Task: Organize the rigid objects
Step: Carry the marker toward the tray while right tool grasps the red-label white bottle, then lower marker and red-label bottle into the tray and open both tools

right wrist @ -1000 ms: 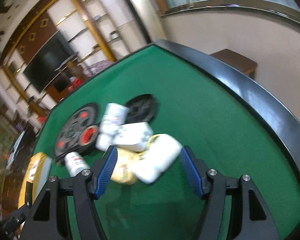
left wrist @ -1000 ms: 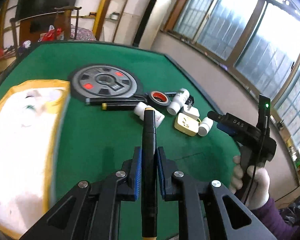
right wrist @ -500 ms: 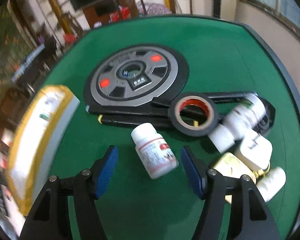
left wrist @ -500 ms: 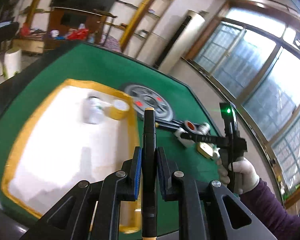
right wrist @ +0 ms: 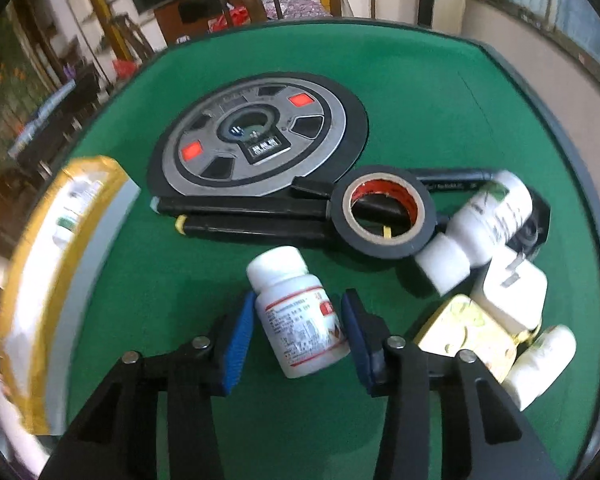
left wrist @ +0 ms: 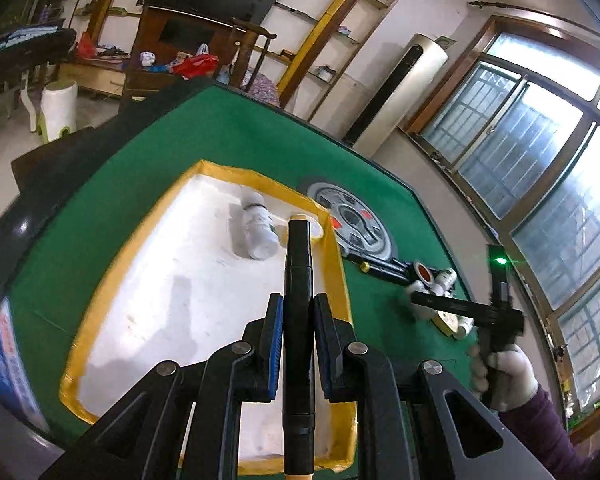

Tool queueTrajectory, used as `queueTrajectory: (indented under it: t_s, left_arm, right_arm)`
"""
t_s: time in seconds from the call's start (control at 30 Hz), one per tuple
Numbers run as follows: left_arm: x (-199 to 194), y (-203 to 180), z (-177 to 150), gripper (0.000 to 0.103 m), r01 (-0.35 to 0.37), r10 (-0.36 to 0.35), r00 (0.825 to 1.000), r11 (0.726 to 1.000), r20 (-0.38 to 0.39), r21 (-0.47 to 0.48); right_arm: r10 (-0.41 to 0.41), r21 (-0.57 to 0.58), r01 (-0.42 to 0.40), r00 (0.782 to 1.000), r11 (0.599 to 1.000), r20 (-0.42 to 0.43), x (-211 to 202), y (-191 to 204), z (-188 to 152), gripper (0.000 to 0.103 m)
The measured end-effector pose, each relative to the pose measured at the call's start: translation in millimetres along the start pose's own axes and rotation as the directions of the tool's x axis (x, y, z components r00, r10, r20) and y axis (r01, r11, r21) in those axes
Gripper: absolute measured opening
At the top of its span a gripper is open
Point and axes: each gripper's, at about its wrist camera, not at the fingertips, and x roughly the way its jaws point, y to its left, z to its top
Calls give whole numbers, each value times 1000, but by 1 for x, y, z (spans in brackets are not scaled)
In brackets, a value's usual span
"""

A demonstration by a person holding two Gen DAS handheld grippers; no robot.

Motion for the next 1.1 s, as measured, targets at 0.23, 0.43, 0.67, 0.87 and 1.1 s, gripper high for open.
queueTrajectory:
  t_s: [0.23, 0.43, 0.67, 0.87, 1.1]
  left_arm:
    - [26, 12, 47, 14, -107, 109, 994, 992, -33, 65]
    - [89, 37, 77, 14, -162, 165, 977, 986, -136, 34]
    - [141, 63, 90, 14, -221, 218, 950, 975, -222, 14]
    - [148, 72, 94, 15, -215, 208, 951, 977, -229, -5]
    - [121, 74, 92, 48, -173, 159, 972, 983, -174, -65]
  right_arm:
    - [292, 86, -294, 956, 952, 30, -35, 19, 7, 41]
    - [480, 135, -472, 876, 871, -38, -19, 79, 21, 42]
    - [498, 163, -479, 860, 862, -107, 21, 146, 35, 41]
    - [455, 161, -436, 883, 886, -112, 45, 174, 44, 39]
    - [373, 125, -362, 925, 924, -76, 57, 188, 54, 40]
